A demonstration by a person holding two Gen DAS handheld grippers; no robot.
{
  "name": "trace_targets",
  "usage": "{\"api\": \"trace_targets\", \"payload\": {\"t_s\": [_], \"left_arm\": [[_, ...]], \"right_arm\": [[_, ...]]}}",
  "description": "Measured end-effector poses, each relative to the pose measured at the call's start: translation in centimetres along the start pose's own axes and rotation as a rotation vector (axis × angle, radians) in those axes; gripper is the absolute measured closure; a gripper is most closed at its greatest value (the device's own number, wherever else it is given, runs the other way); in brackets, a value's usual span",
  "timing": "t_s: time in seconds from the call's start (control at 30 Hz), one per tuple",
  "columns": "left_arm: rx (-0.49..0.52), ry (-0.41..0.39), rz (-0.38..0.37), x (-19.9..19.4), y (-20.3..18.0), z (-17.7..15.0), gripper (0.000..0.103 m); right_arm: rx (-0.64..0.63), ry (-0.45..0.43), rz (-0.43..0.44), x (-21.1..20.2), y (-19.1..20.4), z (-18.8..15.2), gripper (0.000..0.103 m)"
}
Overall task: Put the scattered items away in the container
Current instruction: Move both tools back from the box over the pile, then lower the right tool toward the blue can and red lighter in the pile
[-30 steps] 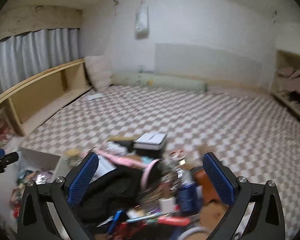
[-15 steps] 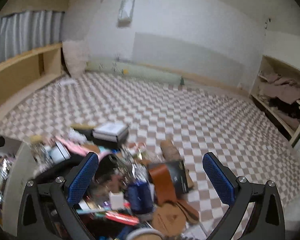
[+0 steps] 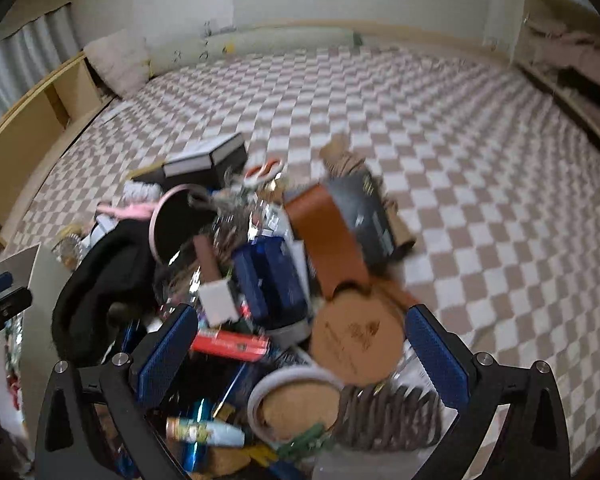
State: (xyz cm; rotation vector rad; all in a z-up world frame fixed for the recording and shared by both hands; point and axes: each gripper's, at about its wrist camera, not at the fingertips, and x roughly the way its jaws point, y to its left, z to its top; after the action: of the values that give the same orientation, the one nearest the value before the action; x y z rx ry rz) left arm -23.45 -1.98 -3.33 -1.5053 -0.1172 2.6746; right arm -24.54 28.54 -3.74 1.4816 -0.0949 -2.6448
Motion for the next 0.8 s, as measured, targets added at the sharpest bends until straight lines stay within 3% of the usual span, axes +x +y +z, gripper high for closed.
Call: {"api": "trace_targets", "payload": {"t_s": [0.1,0.27,0.8], "left_arm": [[0.014,-0.002,0.009,0.4,-1.1,0.0,0.005],[0.081,-0.007,0.032,1.0,-3.6,-0.2,0.005],[0.221,0.001,0.039,2.1,-8.6,-1.1,0.005]], "right_arm": [[0.011,0.016,0.034,0.1,0.3,-0.4,0.009],[0.045,0.053,0.108,0.7,1.1,-0.5,0.014],[0.017,0.125,0.128,3.0,3.0,-1.3,0.014]]}}
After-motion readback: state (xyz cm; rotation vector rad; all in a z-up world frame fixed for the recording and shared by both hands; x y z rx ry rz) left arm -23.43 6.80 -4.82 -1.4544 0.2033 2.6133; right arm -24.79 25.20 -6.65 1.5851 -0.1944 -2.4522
